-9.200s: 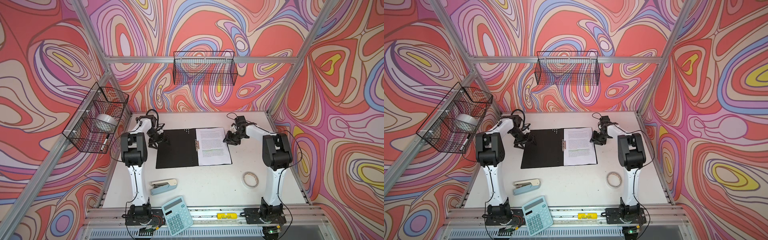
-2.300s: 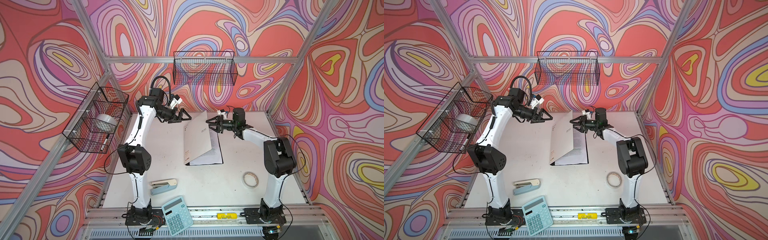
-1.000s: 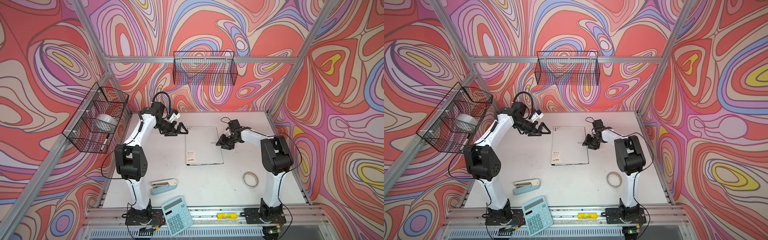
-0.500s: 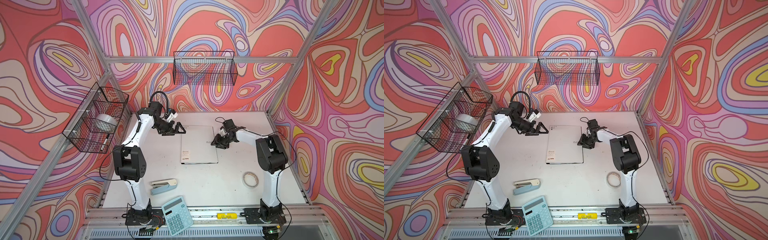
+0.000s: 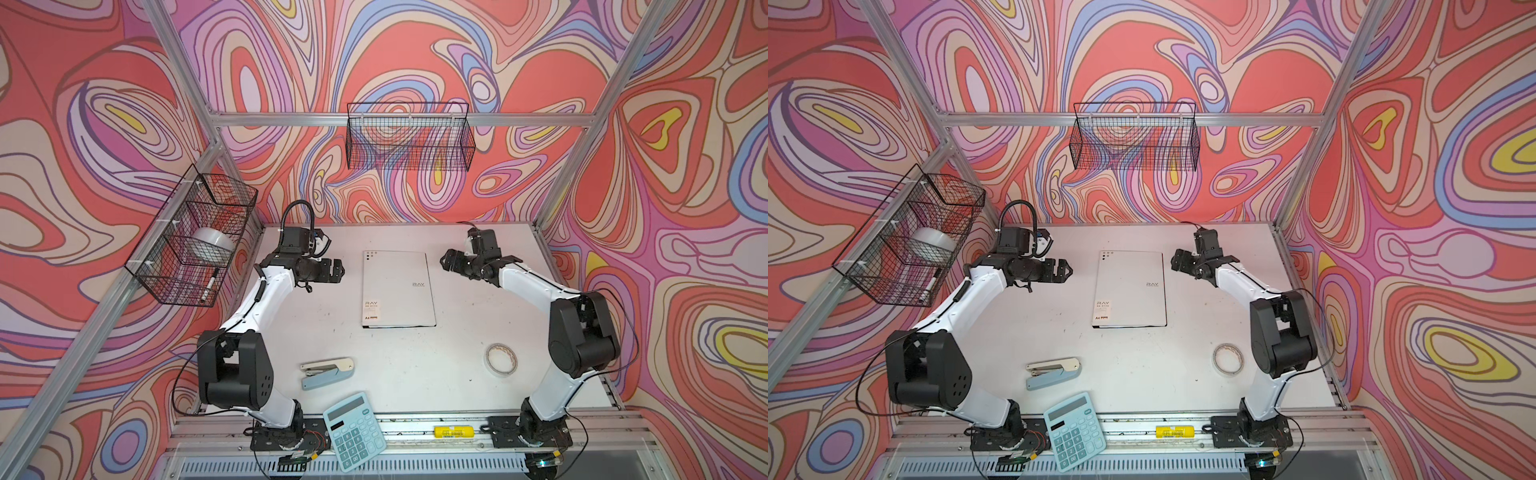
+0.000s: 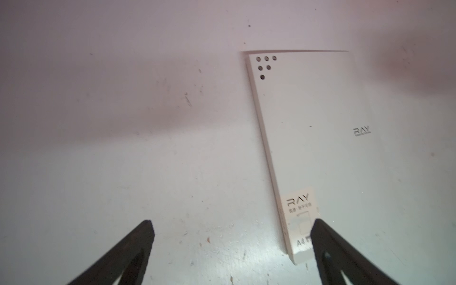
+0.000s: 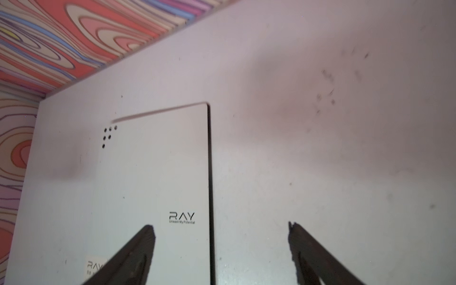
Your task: Put the files into the folder
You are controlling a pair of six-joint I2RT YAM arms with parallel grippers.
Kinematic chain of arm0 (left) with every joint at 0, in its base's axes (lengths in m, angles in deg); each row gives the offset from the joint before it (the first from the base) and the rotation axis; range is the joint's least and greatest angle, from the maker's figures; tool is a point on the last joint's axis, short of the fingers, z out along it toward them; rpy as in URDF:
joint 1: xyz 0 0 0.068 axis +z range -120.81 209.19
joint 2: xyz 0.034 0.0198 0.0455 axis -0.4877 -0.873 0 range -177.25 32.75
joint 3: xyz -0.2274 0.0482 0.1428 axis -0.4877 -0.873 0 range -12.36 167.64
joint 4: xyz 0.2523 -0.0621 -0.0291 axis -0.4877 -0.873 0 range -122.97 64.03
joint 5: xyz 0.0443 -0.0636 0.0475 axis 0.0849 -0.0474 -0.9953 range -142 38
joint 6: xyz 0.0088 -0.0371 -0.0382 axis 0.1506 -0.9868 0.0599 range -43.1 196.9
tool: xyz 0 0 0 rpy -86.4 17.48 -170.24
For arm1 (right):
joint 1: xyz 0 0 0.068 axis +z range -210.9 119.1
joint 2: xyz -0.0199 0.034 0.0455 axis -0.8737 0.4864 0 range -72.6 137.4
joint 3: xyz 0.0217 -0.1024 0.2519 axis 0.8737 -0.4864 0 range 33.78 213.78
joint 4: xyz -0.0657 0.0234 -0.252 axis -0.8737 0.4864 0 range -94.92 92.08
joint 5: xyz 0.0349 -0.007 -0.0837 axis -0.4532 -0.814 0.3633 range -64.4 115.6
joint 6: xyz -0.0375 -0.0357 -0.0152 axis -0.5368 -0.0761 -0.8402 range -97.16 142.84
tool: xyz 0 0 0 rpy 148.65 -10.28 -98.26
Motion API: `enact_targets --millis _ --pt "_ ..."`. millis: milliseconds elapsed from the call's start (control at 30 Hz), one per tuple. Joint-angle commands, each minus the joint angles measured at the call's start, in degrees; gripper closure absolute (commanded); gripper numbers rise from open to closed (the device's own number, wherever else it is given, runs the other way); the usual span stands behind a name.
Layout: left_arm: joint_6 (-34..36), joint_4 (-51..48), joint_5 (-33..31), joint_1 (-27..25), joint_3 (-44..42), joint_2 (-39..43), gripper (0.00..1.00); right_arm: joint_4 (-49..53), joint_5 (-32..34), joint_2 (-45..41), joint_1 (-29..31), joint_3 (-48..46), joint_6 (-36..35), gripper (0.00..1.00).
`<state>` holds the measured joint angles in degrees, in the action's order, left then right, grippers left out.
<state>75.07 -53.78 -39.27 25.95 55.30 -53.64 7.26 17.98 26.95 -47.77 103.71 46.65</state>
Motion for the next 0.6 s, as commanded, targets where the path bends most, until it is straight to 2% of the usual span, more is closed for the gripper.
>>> enact_targets --millis 0,167,233,300,367,467,567 --pt "-1.1 17.3 -9.5 0.9 -7.7 3.6 0.00 -10.3 6.4 -3.9 -0.1 -5.5 -7.8 0.02" --pt "-1.8 33.4 -10.7 2.5 -21.5 7.5 0.00 -20.0 14.6 -11.1 -0.3 -15.6 -14.4 0.01" --pt "-1.5 39.9 -9.2 2.5 -26.2 8.0 0.00 -22.2 16.9 -13.6 -1.2 -19.3 -14.3 0.02" --pt "-2.3 45.2 -9.1 2.5 -29.7 7.2 0.00 -24.0 22.0 -14.9 -1.6 -22.5 -13.1 0.01" --pt "-1.8 43.4 -7.7 2.8 -30.1 6.6 0.00 -26.5 22.4 -16.1 -1.8 -25.9 -14.8 0.02" --pt "-0.3 52.2 -9.0 3.2 -36.0 7.5 0.00 -29.7 23.7 -16.7 -3.1 -30.2 -15.9 0.01" --pt "2.1 65.8 -9.2 3.2 -43.5 6.4 0.00 -37.9 24.8 -17.7 -5.0 -36.4 -16.3 0.01"
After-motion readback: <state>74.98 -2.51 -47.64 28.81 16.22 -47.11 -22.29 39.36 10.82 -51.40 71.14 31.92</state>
